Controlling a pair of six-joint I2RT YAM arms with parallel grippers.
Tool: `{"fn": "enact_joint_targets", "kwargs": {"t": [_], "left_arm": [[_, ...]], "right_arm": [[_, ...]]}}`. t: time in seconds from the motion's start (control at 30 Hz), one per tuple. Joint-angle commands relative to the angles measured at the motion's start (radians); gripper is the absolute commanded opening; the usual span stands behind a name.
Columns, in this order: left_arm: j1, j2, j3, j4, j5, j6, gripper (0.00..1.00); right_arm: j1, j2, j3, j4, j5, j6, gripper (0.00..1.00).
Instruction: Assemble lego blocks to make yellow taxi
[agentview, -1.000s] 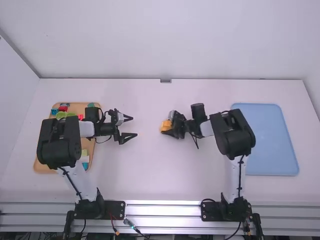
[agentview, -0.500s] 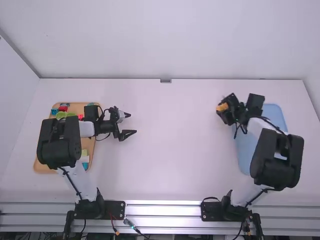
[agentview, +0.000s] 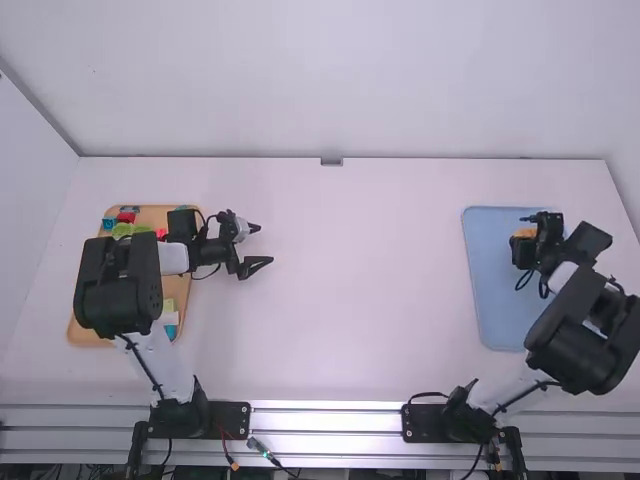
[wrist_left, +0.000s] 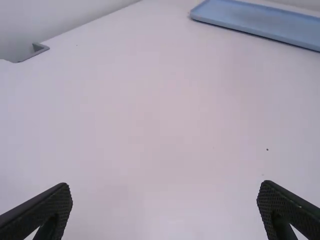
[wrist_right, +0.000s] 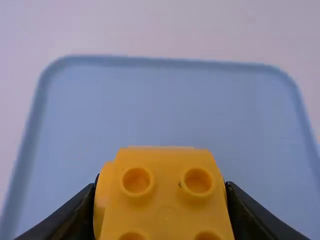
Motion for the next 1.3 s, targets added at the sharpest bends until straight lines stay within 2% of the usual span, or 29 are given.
{"fn": "enact_joint_targets", "kwargs": {"t": [0.0,0.27,0.33,0.37,0.43,0.47,0.5,0.67,0.87,1.0,1.17,1.27], "left_arm": [[-0.008,-0.032,-0.009,0.0,0.012,-0.004,0.99],[-0.007,-0.032,-0.011,0.006,0.009,-0.048,0.99],[-0.008,-0.032,-0.009,0.007,-0.041,-0.091,0.99],[-0.008,-0.032,-0.009,0.008,-0.069,-0.111,0.99],[-0.008,-0.032,-0.009,0.008,-0.131,-0.14,0.99],[-0.008,-0.032,-0.009,0.008,-0.177,-0.158,0.99],[-0.008,-0.032,-0.01,0.008,-0.238,-0.181,0.99],[-0.01,-0.032,-0.01,0.049,-0.335,-0.328,0.99],[-0.041,-0.088,-0.01,0.073,-0.46,-0.456,0.99],[-0.119,-0.176,-0.011,0.069,-0.643,-0.542,0.99],[-0.277,-0.295,-0.011,0.035,-0.969,-0.582,0.99],[-0.365,-0.35,-0.011,0.016,-1.1,-0.574,0.99]], "right_arm": [[-0.005,0.035,-0.037,0.029,-0.001,0.015,0.41],[0.003,0.092,-0.058,0.087,0.1,0.016,0.54],[0.006,0.1,-0.058,0.087,0.097,0.016,0.57],[0.005,0.1,-0.058,0.087,0.095,0.021,0.63],[0.003,0.1,-0.057,0.092,0.098,0.04,0.82],[0.003,0.1,-0.055,0.092,0.1,0.055,0.99],[0.006,0.099,-0.051,0.091,0.098,0.06,0.99],[0.006,0.085,-0.05,0.087,0.113,0.107,0.99],[0.065,-0.005,-0.05,0.02,0.259,0.186,0.99],[0.148,-0.119,-0.05,-0.064,0.362,0.187,0.99],[0.281,-0.269,-0.049,-0.152,0.357,0.219,0.99],[0.348,-0.319,-0.05,-0.174,0.357,0.245,0.99]]}}
